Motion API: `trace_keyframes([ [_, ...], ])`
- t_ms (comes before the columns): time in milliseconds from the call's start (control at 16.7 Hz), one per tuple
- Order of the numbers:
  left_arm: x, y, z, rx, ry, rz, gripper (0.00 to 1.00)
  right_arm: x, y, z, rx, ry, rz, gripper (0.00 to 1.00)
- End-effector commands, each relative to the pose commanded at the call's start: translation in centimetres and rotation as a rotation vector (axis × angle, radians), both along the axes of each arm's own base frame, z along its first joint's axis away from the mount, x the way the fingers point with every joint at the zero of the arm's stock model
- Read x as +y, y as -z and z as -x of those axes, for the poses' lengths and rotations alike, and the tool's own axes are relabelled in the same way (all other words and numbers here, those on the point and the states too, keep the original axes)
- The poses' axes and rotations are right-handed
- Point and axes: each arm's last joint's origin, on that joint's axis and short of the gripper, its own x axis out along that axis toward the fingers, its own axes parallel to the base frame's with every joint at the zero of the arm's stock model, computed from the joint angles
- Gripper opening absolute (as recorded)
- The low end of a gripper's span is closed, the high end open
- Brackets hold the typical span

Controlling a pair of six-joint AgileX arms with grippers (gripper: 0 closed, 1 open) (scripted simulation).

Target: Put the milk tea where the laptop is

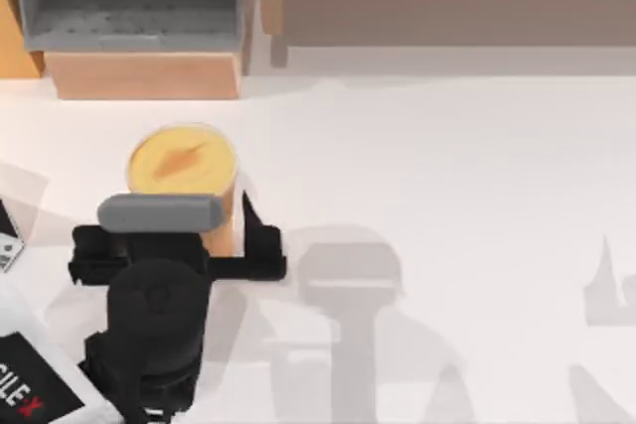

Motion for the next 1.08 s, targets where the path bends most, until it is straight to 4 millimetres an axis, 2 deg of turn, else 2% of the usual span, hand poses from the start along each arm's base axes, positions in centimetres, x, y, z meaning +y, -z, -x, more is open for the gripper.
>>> trace_keyframes([
  [120,0.14,0.18,-0.75,-0.004,0.001,0.002,1.00,0.00,0.00,0.00,0.000,0.000,0.000,1.00],
  [300,0.14,0.18,-0.76,-0.004,0.001,0.002,1.00,0.00,0.00,0.00,0.000,0.000,0.000,1.00],
  [1080,0.14,0.18,-0.76,-0.004,0.001,0.002,0.02,0.00,0.00,0.00,0.000,0.000,0.000,1.00],
])
